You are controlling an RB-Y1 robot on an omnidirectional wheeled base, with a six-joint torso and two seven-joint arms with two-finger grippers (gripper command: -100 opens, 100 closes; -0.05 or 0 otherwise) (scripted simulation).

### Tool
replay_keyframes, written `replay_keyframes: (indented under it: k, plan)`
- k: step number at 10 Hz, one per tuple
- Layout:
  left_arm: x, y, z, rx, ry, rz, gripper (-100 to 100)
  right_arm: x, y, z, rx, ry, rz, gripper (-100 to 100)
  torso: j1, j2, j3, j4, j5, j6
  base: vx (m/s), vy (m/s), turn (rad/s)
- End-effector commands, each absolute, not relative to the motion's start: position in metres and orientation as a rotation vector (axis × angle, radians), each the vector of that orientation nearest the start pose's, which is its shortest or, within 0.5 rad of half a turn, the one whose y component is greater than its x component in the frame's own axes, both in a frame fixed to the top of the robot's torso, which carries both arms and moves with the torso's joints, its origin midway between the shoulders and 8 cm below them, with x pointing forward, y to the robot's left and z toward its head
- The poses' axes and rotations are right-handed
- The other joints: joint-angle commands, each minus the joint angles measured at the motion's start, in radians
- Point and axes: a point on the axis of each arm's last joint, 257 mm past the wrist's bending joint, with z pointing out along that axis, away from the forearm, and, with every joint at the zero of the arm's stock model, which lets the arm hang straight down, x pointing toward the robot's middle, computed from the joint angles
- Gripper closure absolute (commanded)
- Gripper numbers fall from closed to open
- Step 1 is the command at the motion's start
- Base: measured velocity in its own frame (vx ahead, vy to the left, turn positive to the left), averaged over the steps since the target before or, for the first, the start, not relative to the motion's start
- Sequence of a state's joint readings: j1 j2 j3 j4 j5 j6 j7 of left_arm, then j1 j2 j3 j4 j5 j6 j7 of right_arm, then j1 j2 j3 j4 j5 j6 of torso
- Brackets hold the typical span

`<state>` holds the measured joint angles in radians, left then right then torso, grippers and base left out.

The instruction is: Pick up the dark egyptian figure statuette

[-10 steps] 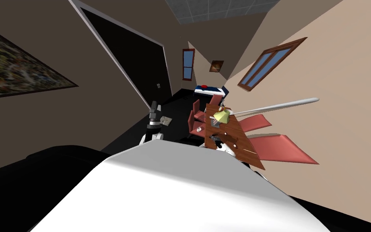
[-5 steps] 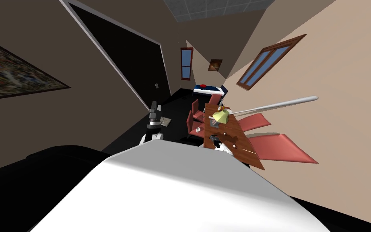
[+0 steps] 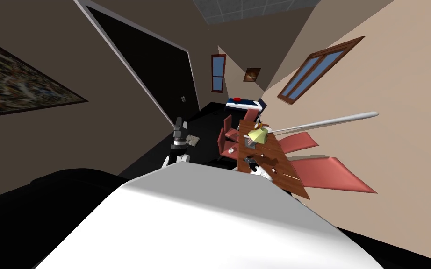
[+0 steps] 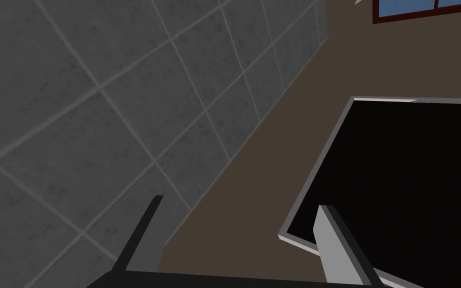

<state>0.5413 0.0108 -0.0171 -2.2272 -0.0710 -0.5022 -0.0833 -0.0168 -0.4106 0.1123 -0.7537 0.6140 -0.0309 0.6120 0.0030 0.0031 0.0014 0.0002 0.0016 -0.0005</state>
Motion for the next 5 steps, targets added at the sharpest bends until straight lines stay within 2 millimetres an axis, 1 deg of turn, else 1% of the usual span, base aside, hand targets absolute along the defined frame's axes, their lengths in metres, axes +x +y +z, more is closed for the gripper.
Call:
replay_keyframes:
  k: [1, 2, 3, 4, 5]
  plan:
    - [0.352, 0.271, -0.013, -0.641, 0.746, -1.166, 0, 0.372, -0.461, -0.539, 0.091, 2.331, -0.249, 100, 0.0, 0.0, 0.0, 0.0, 0.0, 0.0, -0.137, 0.104, 0.198]
    - [0.352, 0.271, -0.013, -0.641, 0.746, -1.166, 0, 0.371, -0.473, -0.536, 0.106, 2.33, -0.257, 100, 0.004, 0.004, 0.002, 0.0, 0.001, 0.0, -0.138, 0.102, 0.116]
    - [0.352, 0.271, -0.013, -0.641, 0.746, -1.166, 0, 0.371, -0.478, -0.534, 0.114, 2.33, -0.26, 100, 0.004, 0.006, 0.003, 0.001, 0.001, 0.001, -0.093, 0.078, 0.079]
    - [0.352, 0.271, -0.013, -0.641, 0.746, -1.166, 0, 0.37, -0.474, -0.536, 0.104, 2.331, -0.257, 100, 0.003, 0.005, 0.003, 0.001, 0.001, 0.001, -0.034, 0.03, 0.004]
    - [0.352, 0.271, -0.014, -0.641, 0.747, -1.166, 0, 0.37, -0.475, -0.536, 0.109, 2.331, -0.256, 0, 0.001, 0.001, 0.001, 0.0, 0.001, 0.001, -0.009, 0.007, -0.004]
